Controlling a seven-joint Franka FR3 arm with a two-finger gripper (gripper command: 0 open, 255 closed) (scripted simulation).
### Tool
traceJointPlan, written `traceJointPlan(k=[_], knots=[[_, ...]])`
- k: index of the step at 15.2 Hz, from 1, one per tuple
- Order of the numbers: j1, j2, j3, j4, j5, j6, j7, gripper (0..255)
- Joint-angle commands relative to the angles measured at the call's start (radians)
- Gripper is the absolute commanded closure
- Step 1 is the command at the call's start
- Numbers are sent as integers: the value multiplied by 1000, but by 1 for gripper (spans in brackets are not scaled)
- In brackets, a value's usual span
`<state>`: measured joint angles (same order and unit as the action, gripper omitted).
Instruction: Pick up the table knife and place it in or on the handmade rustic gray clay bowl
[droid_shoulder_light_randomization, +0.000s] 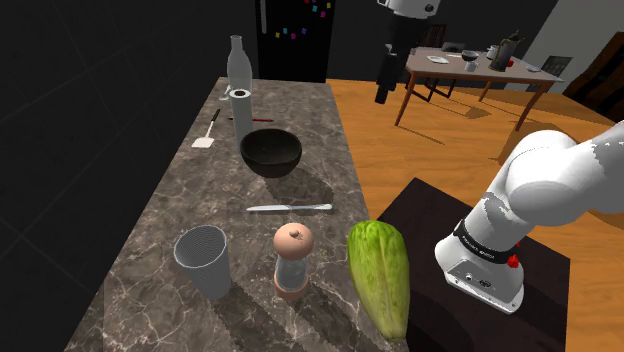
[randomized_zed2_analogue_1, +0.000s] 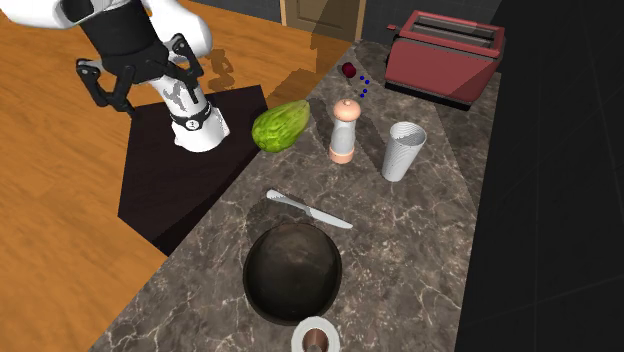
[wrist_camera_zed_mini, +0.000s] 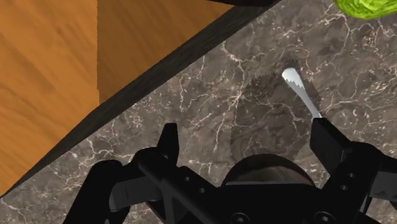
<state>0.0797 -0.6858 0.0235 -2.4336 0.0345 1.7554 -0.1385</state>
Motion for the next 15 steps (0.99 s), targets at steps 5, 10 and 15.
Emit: traceJointPlan(k=[5,10,15], knots=[[65,116,49,-74,22,213,-47,0],[113,244,90,-103,31,390,-86,0],[154,395,134,-105,26,560,-117,0]])
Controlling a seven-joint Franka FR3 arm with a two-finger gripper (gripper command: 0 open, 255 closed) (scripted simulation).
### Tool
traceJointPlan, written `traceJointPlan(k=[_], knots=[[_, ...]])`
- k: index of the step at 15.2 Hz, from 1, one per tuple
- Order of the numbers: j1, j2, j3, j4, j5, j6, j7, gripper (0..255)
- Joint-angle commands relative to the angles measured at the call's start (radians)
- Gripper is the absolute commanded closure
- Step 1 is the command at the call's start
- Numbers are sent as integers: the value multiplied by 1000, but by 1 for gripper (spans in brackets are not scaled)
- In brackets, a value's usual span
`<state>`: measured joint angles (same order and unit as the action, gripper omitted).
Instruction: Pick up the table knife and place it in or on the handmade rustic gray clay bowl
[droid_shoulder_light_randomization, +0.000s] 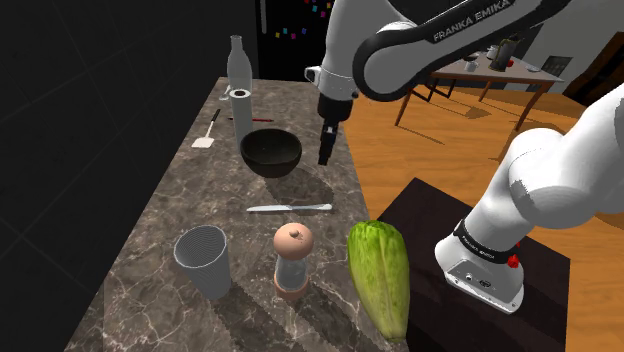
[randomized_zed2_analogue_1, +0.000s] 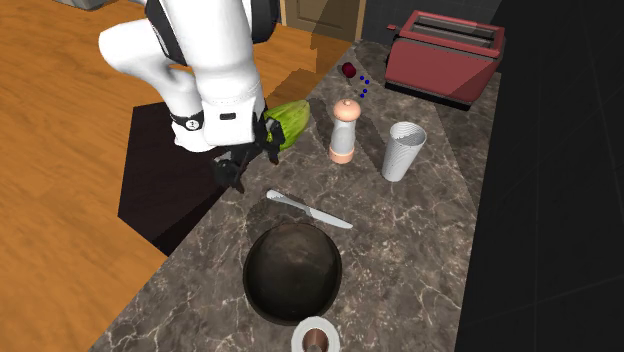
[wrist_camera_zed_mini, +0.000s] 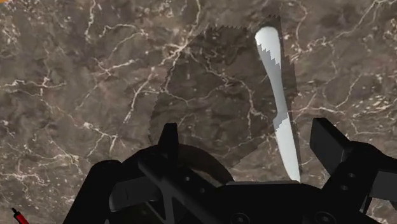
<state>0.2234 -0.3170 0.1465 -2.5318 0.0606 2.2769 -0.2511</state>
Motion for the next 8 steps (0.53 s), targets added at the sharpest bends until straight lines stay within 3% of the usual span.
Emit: traceJointPlan(k=[1,8], knots=[[17,58,20,-4,-4,71,-9,0],[59,298,83,45,-76,282,-12,0]])
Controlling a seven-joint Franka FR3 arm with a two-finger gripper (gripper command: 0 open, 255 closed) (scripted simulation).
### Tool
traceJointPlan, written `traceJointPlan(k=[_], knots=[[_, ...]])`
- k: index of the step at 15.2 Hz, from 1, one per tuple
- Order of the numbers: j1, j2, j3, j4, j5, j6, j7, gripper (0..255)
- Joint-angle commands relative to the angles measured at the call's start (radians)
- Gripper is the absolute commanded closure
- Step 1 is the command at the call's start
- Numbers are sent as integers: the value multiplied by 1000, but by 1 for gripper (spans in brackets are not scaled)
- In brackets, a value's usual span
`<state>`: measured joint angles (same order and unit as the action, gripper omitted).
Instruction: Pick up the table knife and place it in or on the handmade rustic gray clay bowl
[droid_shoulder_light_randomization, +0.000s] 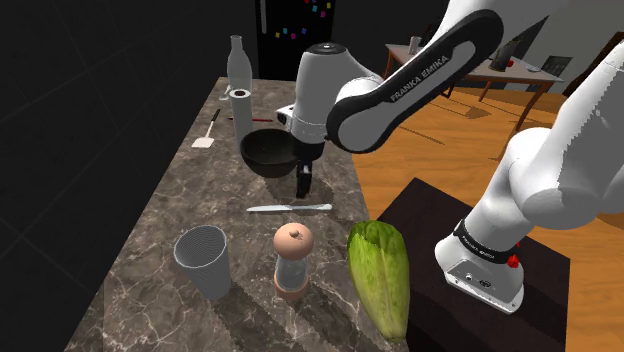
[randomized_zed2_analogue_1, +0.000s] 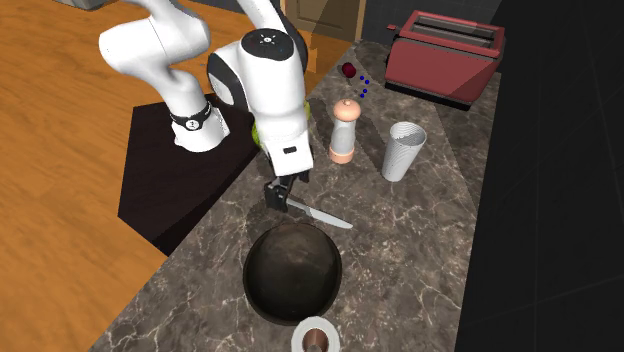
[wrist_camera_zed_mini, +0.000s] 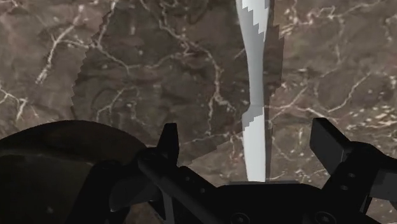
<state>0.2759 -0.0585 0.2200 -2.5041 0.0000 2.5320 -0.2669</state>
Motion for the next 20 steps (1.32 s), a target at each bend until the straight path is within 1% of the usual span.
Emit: traceJointPlan(k=[1,2,10,18,19,20], knots=[[12,76,16,29,-35,53,9,0],[19,112,22,41,-56,79,15,0],[30,232,5,51,-129,185,65,0],[30,232,4,51,-129,185,65,0],[30,232,4,51,-129,185,65,255],[30,232,4,51,-129,185,65,255]])
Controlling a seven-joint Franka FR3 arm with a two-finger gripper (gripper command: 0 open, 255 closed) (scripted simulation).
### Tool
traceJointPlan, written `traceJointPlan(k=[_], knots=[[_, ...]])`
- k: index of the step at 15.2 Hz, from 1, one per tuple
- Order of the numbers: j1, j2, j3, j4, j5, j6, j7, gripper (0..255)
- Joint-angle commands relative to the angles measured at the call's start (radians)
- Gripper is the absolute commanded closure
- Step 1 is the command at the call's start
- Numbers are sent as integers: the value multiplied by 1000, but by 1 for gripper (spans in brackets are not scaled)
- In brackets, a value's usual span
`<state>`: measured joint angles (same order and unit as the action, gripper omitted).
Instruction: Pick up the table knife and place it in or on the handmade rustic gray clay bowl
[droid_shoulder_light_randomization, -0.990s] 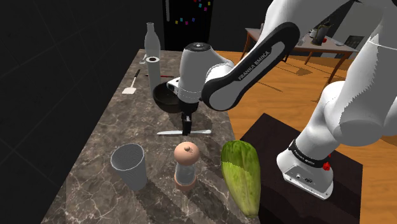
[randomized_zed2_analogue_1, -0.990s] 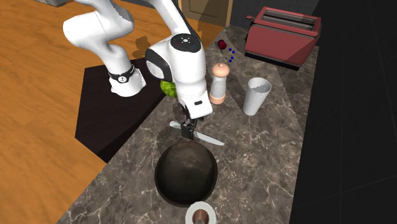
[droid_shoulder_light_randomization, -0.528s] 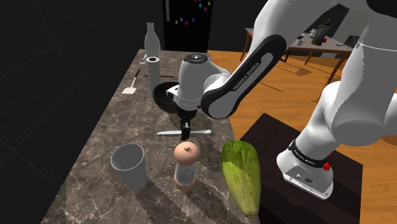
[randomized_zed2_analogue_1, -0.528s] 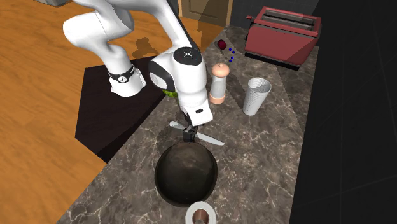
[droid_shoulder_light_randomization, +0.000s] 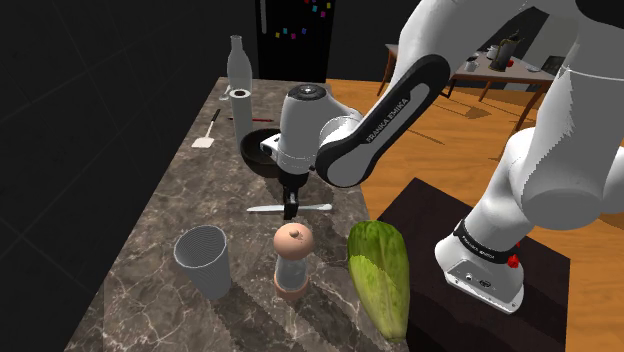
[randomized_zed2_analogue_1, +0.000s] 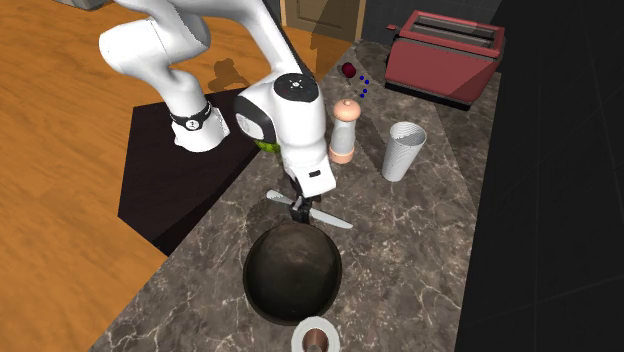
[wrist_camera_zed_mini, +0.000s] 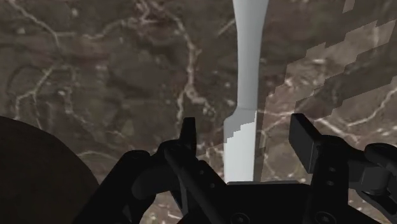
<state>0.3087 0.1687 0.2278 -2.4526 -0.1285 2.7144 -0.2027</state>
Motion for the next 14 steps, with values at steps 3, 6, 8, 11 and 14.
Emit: traceJointPlan(k=[3,6,8,11,14], knots=[[-2,6,-3,4,0,-1,1,255],[-4,-2,-2,-1,5,-3,-5,255],[-3,5,-3,0,-1,2,1,255],[-9,-35,8,1,25,-37,-18,255],[-13,-73,14,4,49,-77,-36,255]])
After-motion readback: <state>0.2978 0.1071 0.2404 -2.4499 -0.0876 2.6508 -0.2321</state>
